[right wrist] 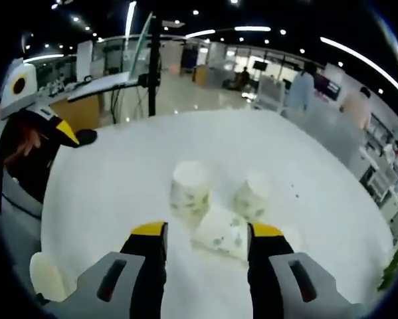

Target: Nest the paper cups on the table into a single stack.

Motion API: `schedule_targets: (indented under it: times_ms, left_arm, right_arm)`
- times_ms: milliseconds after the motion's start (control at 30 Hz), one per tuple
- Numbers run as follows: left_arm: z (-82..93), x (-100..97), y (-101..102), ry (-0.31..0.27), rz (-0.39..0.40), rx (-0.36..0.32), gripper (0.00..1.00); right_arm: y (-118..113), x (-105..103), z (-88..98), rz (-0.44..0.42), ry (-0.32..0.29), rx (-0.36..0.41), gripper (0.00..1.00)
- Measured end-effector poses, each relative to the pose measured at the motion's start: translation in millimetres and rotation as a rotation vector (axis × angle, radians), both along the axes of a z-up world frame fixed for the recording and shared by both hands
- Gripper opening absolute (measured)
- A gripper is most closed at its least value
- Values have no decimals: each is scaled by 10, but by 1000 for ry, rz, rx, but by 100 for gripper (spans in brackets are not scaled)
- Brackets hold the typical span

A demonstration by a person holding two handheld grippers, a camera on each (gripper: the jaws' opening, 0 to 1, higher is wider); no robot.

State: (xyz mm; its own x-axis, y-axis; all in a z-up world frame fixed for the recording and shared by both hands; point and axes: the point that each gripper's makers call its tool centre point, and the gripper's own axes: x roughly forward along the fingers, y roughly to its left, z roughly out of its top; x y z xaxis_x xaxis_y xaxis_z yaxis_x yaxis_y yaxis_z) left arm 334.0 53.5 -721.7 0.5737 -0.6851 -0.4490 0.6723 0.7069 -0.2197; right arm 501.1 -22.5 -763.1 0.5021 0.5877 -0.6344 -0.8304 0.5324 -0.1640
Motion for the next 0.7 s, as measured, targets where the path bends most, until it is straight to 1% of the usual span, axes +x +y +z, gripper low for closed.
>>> schedule_targets:
  times_ms: [67,167,333,367,400,500,567,600,700]
  left_arm:
    - [-29,-13,-8,5,-1,-1,99]
    - [-64,-36,-8,11,0,-2,99]
    - [-86,-74,7,20,9,-7,99]
    - [-94,-81,11,23,11,-6,98]
    - [-98,-88,12,23,11,-6,98]
    - [-117,-117,9,29,12,-7,98]
    - [-124,-141,4,32,10,-6,98]
    - [-127,-150,3,34,9,-6,98]
    - [-146,-168,18,47,9,-8,96]
  right_arm:
    - [43,7,-33,6,8,1,45]
    - [69,44,-101,20,-1,-31,41]
    - [85,135,-193,16,-7,-71,36]
    - [99,148,-203,23,-17,-82,36]
    - [114,180,-214,50,-56,-120,35]
    - [160,197,-297,65,-66,-162,31]
    - [141,240,-345,53,-72,-194,28]
    - [121,260,-345,49,-90,-215,27]
    - [139,229,-330,50,-89,-211,26]
